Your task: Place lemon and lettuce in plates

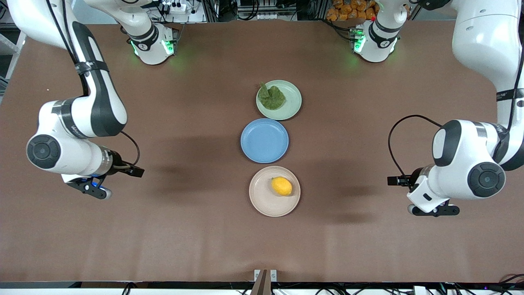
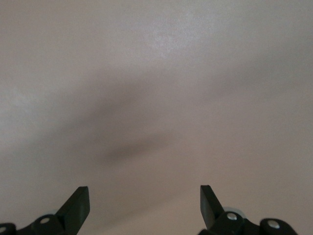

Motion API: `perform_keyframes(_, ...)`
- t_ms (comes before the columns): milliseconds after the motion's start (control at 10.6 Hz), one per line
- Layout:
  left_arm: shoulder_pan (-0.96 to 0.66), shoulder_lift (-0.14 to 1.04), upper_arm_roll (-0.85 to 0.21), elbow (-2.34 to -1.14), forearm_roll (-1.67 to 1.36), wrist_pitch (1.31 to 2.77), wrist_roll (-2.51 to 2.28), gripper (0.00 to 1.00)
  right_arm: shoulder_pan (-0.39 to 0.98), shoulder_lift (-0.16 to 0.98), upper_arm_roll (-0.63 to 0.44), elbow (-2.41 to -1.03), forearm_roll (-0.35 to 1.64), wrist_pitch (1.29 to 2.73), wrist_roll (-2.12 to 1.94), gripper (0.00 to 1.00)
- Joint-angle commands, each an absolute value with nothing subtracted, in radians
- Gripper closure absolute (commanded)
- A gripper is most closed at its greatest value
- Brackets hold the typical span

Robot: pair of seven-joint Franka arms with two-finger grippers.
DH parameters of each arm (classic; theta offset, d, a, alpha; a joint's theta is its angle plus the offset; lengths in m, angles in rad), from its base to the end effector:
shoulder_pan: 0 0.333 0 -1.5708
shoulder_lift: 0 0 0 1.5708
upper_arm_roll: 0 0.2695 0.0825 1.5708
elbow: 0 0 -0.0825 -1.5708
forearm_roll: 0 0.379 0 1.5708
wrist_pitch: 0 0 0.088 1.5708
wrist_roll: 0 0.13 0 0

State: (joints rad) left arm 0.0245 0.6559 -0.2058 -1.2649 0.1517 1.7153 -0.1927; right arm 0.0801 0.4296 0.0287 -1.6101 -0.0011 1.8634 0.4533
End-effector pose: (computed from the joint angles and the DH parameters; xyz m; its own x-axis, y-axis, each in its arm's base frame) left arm 0.6699 -0.0798 0.3048 0.9828 0.0096 -0.1843 -0.0005 -0.9985 -0.0545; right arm 0.6229 0.0667 0.3027 0.9265 -0.3395 -0.1623 -0.3329 -0.9406 0.0669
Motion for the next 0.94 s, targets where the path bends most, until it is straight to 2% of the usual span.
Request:
perform_keyframes(0,0.037,0.550,-0.219,-1.374,0.153,1.718,-0.167,0.00,0.025,0.294,0.048,-1.745,0.020,1.871,0.294,0.00)
perform_keyframes(189,0.029,0.435,-0.219,-1.469,0.129,1.721,-0.166,0.00,0.011,0.175,0.049,-1.851,0.020,1.894,0.275,0.00)
perform_keyframes(377,0.031,0.307,-0.219,-1.578,0.120,1.721,-0.158,0.00,-0.027,0.094,0.067,-1.897,0.034,1.893,0.227,0.00)
perform_keyframes(660,0.017,0.113,-0.210,-1.731,0.086,1.710,-0.131,0.00,-0.055,-0.003,0.080,-1.887,0.069,1.894,0.143,0.00)
perform_keyframes(848,0.003,0.040,-0.209,-1.735,0.066,1.626,-0.129,0.00,-0.063,-0.037,0.071,-1.846,0.067,1.891,0.112,0.00)
